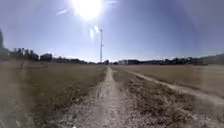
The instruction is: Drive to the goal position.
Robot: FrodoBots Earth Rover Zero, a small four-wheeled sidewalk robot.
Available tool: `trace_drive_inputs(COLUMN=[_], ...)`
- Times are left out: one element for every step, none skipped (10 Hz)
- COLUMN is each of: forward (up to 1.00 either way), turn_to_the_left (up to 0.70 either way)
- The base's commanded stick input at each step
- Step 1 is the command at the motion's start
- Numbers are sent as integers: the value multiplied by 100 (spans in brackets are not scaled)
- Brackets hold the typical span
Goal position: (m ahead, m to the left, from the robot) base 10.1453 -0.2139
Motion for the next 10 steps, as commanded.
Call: trace_drive_inputs(forward=[85,85,85,85,85,85,85,85,85,85], turn_to_the_left=[-11,-12,-5,0,0,0,-11,-26,-15,-13])
